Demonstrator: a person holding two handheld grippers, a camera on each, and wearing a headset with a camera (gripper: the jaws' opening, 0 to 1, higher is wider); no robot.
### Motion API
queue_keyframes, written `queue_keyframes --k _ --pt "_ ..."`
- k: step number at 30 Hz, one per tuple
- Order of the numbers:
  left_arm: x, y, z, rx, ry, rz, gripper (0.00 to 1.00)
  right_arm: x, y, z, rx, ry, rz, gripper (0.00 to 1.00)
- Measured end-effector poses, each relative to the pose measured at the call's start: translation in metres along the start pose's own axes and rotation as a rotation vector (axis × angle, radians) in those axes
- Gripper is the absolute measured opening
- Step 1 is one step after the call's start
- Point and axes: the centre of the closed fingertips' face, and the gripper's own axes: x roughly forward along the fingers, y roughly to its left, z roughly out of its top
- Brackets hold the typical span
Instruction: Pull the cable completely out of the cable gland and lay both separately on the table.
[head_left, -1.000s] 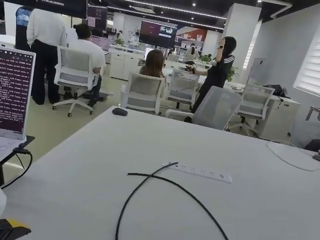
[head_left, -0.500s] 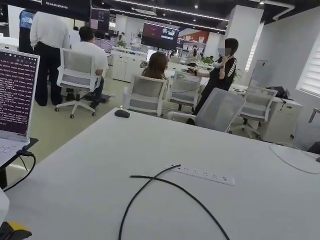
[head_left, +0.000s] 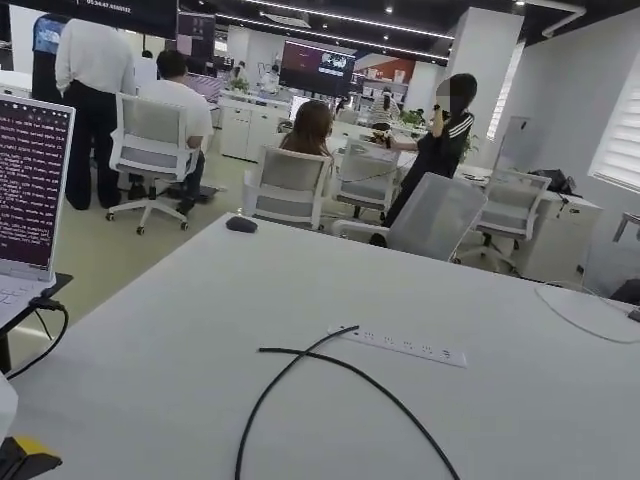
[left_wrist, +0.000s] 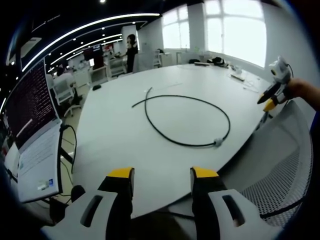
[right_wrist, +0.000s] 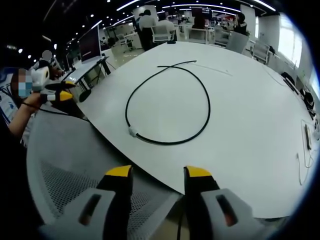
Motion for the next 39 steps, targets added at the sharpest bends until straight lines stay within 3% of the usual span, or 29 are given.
queue_keyframes --k 19,39 --pt "0.0008 -0.0029 -0.0022 0.003 0.013 -0.002 0.46 0.0024 -0.0002 -0.0013 0.012 -0.001 0.010 0.42" --pt "0.0032 -0.0052 0.0054 0.021 0.010 -0.007 0.46 0.0017 0.0011 -0.0019 0.022 -0.010 0.020 0.42"
